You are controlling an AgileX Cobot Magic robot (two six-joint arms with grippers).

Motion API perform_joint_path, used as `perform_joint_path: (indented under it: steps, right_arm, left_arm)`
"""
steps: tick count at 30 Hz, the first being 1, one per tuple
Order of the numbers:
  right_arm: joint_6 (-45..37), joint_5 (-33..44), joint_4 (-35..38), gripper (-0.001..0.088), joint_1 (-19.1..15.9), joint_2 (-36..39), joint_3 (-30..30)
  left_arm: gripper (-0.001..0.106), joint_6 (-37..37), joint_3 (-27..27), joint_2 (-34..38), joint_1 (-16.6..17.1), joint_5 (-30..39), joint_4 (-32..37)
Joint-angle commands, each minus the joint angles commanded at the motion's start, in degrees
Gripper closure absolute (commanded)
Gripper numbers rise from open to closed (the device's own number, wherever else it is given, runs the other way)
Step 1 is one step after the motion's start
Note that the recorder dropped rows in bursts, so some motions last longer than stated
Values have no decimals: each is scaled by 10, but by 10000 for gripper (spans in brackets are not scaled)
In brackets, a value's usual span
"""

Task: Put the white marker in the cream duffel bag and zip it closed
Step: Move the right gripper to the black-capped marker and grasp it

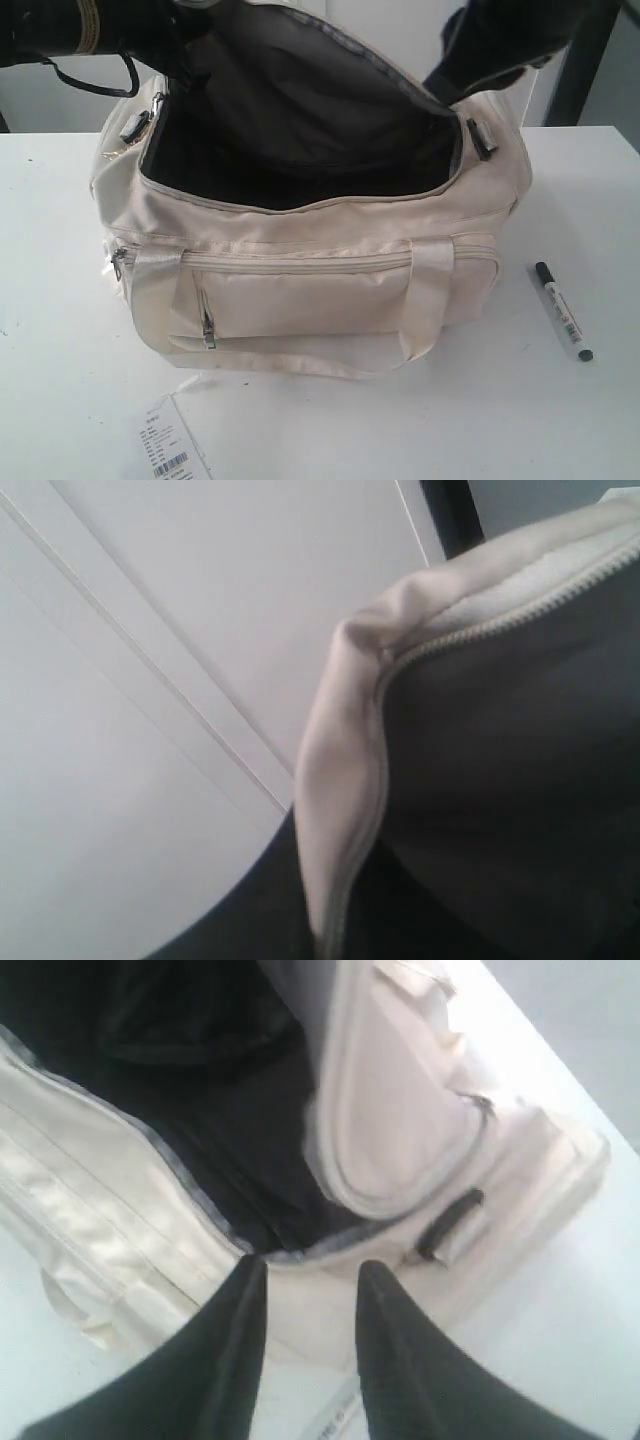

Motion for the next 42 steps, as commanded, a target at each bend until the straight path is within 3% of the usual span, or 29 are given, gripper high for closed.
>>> perform_joint_path:
  steps: [6,8,11,15,21,27,42]
  right_arm:
    - [40,34,6,594,-121,-21,74]
    - [40,28,33,552,-159,-21,108]
    - [30,-8,98,459,-205,-21,147]
    - [14,-27,116,417,-239,-21,184]
    - [7,-74,116,417,-267,-12,232]
    - [8,-112,113,417,-274,51,246]
    - [7,-184,144,417,-266,167,265]
  left_arm:
    - [1053,0,0,0,0,0,0]
    - [1053,0,0,0,0,0,0]
    - [1053,0,0,0,0,0,0]
    - [1053,0,0,0,0,0,0]
    - [1053,0,0,0,0,0,0]
    - [1053,0,0,0,0,-1,0]
    - [1053,0,0,0,0,-4,0]
